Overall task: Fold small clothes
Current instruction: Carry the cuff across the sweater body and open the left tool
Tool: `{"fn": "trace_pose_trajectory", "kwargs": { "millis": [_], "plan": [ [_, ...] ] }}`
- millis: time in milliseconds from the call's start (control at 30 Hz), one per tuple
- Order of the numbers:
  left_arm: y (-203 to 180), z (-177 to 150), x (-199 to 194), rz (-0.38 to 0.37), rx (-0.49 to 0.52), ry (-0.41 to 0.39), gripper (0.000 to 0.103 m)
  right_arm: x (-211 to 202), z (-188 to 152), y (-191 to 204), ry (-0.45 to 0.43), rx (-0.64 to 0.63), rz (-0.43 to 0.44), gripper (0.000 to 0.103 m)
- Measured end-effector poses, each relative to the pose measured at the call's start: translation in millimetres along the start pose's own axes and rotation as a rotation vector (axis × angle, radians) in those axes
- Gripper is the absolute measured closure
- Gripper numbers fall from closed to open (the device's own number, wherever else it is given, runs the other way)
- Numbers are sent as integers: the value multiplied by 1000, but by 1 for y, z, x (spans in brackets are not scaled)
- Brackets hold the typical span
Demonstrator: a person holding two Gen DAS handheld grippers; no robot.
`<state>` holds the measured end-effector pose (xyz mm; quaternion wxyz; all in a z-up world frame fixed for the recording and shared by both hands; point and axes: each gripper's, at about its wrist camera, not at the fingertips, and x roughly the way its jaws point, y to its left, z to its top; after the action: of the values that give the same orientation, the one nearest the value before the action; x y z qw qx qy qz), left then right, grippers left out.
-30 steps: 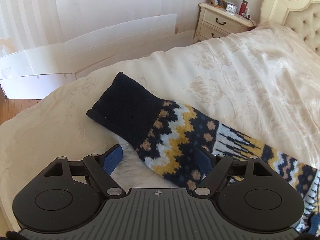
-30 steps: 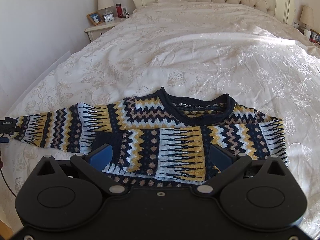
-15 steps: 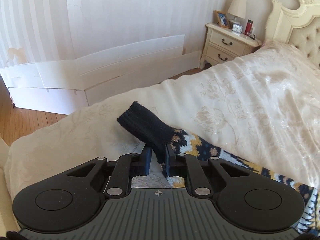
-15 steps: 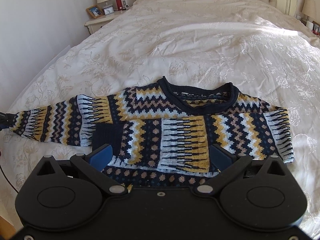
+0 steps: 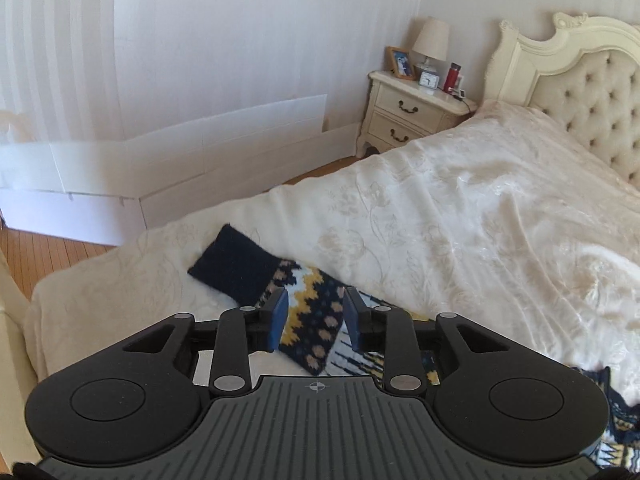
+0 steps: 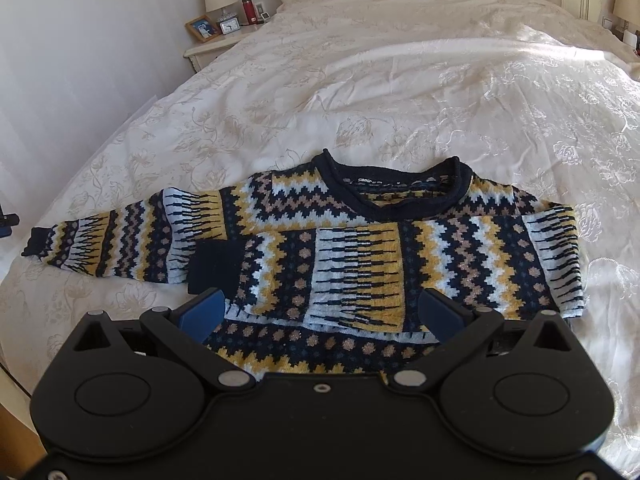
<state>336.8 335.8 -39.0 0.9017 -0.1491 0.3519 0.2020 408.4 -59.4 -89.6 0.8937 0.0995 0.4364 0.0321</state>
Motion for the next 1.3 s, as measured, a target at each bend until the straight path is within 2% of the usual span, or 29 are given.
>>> {"fn": "trace_pose_trajectory", "kwargs": {
  "millis": [67,200,433,833,867,900,933,1067,1300],
  "plan": [
    [3,-5,8,-14,0,29,68,-2,2,-4,-5,19,-6,1],
    [11,-10,26,14,18,60,56,-3,3,-2,-11,26,-20,1],
    [38,-16,62,45,-39,122,56,6,-1,18,6,30,-35,1],
    [55,4,105,-43,-110,120,57,22,3,56,35,21,-29,1],
    [54,5,104,-33,-111,115,66,22,3,56,35,23,-29,1],
    [53,5,101,-7,-103,100,86,23,3,56,38,28,-30,1],
    [51,6,98,26,-87,85,93,23,2,56,43,35,-29,1],
    [44,13,76,4,-56,29,96,27,-3,49,67,58,-41,1],
    [2,31,-1,-97,70,-105,96,31,-11,33,100,75,-45,1]
  ]
}}
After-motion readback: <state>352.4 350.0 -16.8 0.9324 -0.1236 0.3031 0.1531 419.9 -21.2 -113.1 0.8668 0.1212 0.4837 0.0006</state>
